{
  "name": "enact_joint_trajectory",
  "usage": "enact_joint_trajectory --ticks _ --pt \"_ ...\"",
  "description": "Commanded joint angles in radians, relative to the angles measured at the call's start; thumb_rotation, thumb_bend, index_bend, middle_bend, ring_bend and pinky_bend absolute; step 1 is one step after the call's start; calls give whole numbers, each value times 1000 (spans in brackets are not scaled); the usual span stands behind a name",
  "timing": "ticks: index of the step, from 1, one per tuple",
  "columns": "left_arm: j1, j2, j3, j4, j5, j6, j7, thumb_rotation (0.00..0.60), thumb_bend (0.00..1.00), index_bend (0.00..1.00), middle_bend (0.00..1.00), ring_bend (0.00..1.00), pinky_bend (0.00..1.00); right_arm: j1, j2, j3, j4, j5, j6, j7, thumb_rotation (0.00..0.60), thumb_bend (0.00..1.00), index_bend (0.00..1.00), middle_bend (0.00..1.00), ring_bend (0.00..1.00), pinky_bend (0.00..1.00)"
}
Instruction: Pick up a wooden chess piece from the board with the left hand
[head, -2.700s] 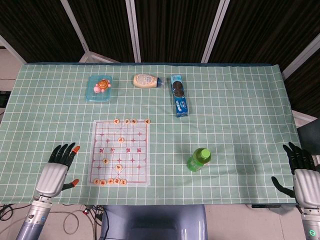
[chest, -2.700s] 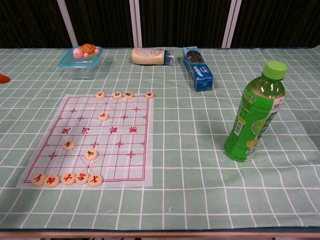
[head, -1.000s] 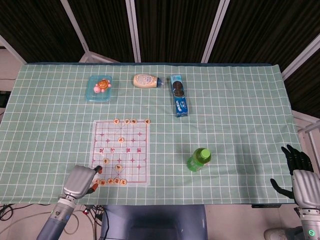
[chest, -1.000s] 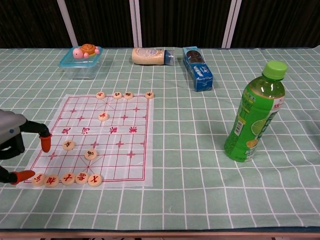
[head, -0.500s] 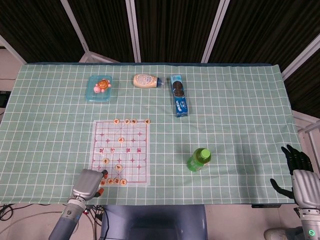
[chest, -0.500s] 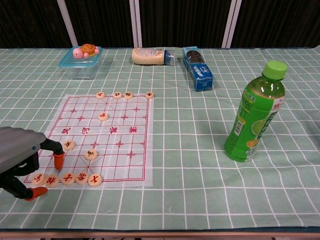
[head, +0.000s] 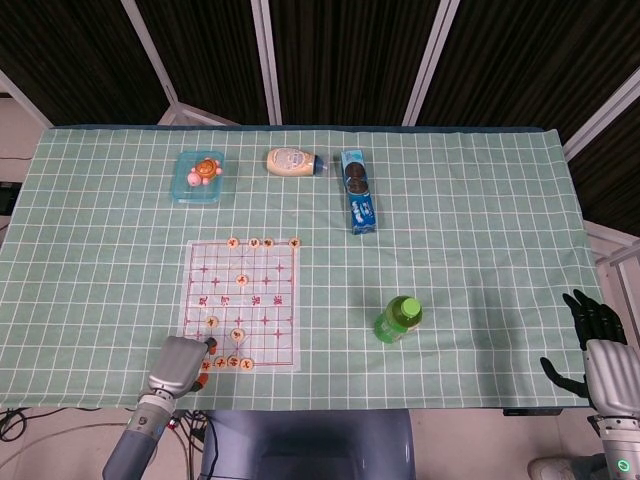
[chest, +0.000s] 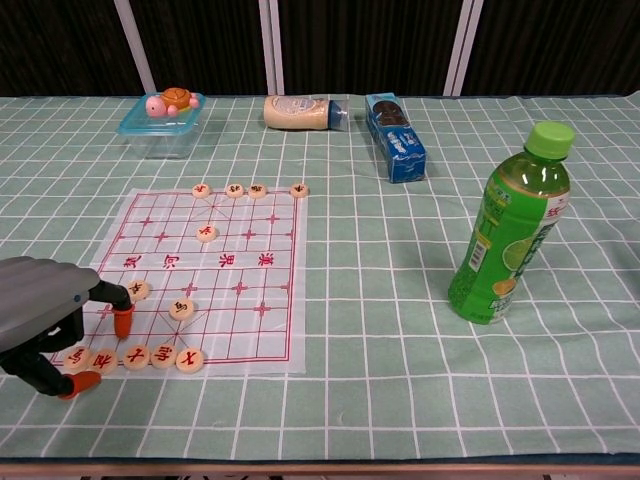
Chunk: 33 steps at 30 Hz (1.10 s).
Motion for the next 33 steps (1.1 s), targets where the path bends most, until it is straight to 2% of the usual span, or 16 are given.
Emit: enact_joint_trajectory --ticks 1,19,33 --pt "-6 -6 3 8 -6 0 -2 600 247 424 1000 1000 1000 0 0 0 0 0 0 0 600 304 0 0 0 0" --pt "-24 -18 22 31 -23 17 -16 600 248 450 1000 1000 1000 0 1 2 0 3 0 2 600 304 0 0 0 0" --pt "-33 -23 32 47 -28 22 -36 600 291 505 1000 1000 1000 -2 1 2 -1 -2 5 6 600 304 0 0 0 0"
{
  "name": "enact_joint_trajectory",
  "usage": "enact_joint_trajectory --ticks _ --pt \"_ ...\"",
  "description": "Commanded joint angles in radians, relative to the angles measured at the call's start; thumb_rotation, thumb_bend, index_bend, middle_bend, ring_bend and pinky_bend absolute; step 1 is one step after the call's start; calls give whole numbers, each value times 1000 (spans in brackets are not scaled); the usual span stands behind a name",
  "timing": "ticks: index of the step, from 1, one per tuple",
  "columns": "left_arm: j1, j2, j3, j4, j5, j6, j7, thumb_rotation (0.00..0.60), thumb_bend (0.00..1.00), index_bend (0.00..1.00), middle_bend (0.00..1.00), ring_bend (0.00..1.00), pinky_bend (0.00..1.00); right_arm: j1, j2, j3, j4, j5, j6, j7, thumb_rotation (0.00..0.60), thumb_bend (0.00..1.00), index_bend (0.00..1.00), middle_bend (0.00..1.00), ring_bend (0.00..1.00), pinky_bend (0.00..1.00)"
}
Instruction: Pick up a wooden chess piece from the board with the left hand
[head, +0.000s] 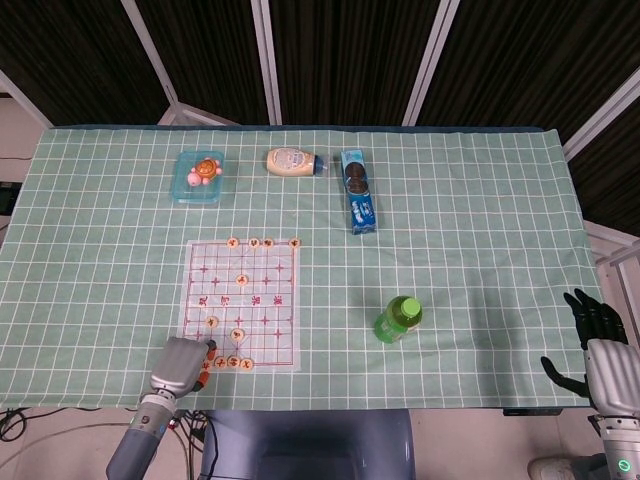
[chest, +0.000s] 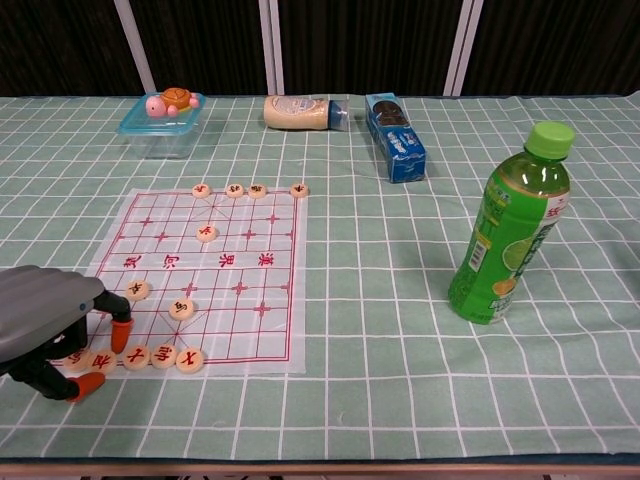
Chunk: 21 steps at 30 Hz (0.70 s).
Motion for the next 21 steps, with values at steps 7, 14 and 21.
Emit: enact_joint_trajectory --ticks 7,14,21 --pt "-3 5 4 2 8 6 -25 600 291 508 1000 1000 1000 0 -1 1 1 1 1 -1 600 304 0 0 0 0" --pt "-7 26 1 -43 72 31 -58 600 291 507 1000 1000 1000 -2 1 0 1 -1 3 -1 600 304 0 0 0 0" --pt "-30 49 -33 -96 96 45 -49 600 291 506 1000 1000 1000 -2 1 0 0 0 2 -1 600 304 0 0 0 0"
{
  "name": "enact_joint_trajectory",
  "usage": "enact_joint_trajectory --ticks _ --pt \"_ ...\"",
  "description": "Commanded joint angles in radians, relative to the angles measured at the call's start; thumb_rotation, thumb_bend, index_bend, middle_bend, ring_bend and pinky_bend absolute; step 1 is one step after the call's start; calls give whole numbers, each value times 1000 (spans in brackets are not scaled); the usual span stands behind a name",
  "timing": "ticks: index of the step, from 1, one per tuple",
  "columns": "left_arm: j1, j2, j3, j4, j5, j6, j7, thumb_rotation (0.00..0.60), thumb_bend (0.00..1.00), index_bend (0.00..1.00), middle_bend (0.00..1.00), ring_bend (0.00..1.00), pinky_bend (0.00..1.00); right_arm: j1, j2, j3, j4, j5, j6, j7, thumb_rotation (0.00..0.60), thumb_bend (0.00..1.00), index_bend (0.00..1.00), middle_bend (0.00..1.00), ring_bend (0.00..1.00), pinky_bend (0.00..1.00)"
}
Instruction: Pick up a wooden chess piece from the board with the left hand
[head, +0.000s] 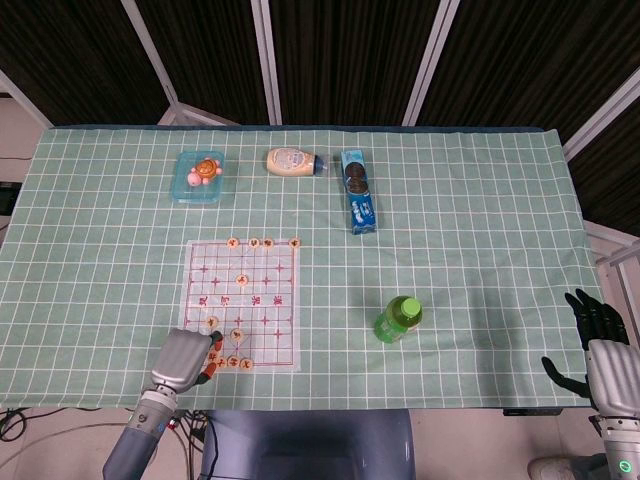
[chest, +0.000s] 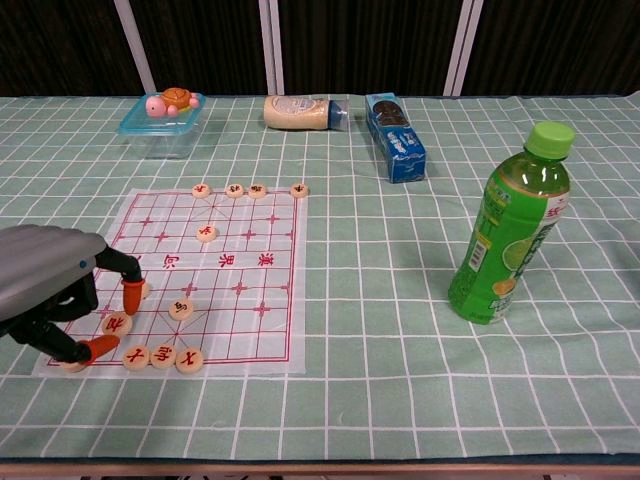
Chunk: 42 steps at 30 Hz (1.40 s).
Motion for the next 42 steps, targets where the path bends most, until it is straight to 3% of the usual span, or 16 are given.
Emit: enact_joint_trajectory --ticks 1,19,42 --pt "-15 6 -23 -12 -5 2 9 600 291 505 1000 1000 1000 0 1 0 -1 2 -1 3 600 304 0 0 0 0" --pt "-140 -124 -111 111 -163 -63 127 600 291 503 1000 1000 1000 1 9 3 -6 23 -18 22 600 304 0 0 0 0" --pt "-185 -149 -103 130 -232 -13 147 600 291 500 1000 1000 1000 4 20 7 -14 43 -37 49 600 304 0 0 0 0"
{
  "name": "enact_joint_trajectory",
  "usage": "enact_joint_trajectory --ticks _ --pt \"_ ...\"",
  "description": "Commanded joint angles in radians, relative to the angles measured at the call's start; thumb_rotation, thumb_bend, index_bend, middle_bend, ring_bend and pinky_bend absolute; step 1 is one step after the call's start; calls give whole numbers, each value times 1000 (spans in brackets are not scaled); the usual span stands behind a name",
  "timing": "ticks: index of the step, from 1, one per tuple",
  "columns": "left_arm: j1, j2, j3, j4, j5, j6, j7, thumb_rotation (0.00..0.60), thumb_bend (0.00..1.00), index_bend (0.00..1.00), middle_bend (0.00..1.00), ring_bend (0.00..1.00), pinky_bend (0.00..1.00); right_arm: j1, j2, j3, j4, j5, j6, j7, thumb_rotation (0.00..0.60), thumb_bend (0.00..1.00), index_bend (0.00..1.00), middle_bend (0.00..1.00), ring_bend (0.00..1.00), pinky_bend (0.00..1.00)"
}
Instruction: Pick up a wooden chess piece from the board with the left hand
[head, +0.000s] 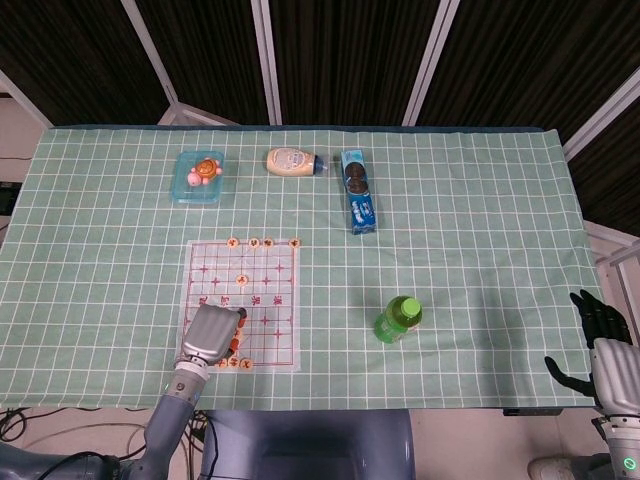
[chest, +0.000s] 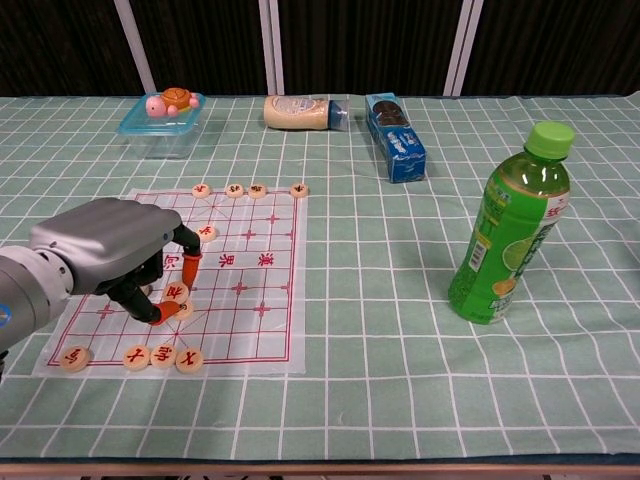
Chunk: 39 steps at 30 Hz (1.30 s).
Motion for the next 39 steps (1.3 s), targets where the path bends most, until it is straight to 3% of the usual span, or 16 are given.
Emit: enact_joint_trajectory --ticks 1,27,39 --pt "-4 -4 4 8 -8 0 0 600 291 499 1000 1000 1000 0 1 0 -1 1 0 1 600 304 0 0 0 0" --pt "-41 -37 21 49 -35 3 -8 600 291 486 1000 1000 1000 0 2 2 -2 4 -2 5 600 304 0 0 0 0" --pt "-47 -31 25 46 -43 7 -11 600 263 365 1000 1000 1000 -1 1 4 -2 9 -1 -1 600 304 0 0 0 0"
